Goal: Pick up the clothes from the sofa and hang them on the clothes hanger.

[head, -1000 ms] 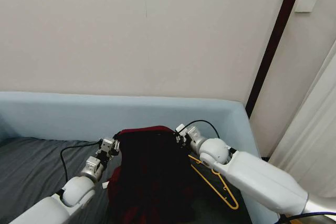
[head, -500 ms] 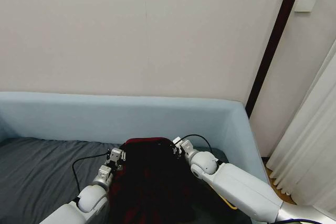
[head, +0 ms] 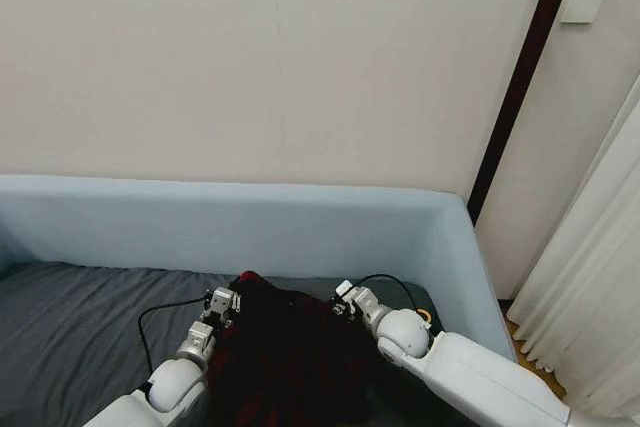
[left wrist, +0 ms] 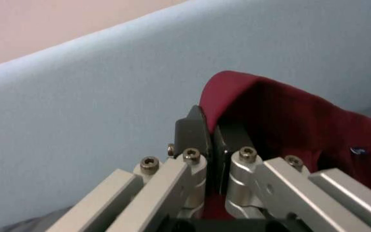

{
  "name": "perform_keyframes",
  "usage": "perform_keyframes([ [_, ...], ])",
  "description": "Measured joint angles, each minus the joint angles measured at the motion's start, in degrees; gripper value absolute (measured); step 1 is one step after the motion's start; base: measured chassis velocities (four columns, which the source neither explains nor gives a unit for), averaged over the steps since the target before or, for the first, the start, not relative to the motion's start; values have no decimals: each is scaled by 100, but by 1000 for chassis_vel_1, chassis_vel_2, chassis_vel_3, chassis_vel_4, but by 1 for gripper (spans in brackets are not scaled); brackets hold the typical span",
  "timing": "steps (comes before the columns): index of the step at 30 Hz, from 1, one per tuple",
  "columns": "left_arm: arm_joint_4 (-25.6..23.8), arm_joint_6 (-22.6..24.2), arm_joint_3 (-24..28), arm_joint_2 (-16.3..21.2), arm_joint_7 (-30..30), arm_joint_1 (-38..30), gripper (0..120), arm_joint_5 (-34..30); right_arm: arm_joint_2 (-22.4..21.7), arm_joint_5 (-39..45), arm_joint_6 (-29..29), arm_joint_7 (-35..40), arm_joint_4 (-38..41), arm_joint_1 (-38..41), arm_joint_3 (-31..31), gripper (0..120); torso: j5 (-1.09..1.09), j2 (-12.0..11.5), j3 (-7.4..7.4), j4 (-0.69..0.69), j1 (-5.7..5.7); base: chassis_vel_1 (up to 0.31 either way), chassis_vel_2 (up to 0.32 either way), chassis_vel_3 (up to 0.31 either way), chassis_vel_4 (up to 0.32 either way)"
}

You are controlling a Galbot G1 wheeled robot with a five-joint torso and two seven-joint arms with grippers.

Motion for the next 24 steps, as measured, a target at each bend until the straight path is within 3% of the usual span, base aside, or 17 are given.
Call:
perform_keyframes([
  [9, -37, 9, 109, 16, 5, -9, 0, 4, -554, 589, -130, -7, 408, -644, 993, 87, 1, 0, 0, -1, 0, 0, 0, 0, 0],
  [13, -37, 13, 127, 22, 5, -8, 0, 7, -681, 923, -254, -53, 419, -865, 1315, 95, -1, 0, 0, -3, 0, 0, 0, 0, 0],
  [14, -47, 15, 135, 30, 5, 1, 0, 10, -717, 1109, -405, -147, 366, -1042, 1640, 100, 1, 0, 0, -4, 0, 0, 0, 0, 0],
  [18, -138, 23, 153, 76, 4, 49, 0, 15, -696, 1358, -552, -387, 44, -1234, 2115, 100, 0, 1, 0, 1, 0, 0, 0, 0, 0],
  [24, -272, -82, 170, 246, -7, 107, 0, -33, -674, 1112, -413, -916, -870, -1322, 2189, 100, 0, 1, 0, -2, 0, 0, 0, 0, 0],
])
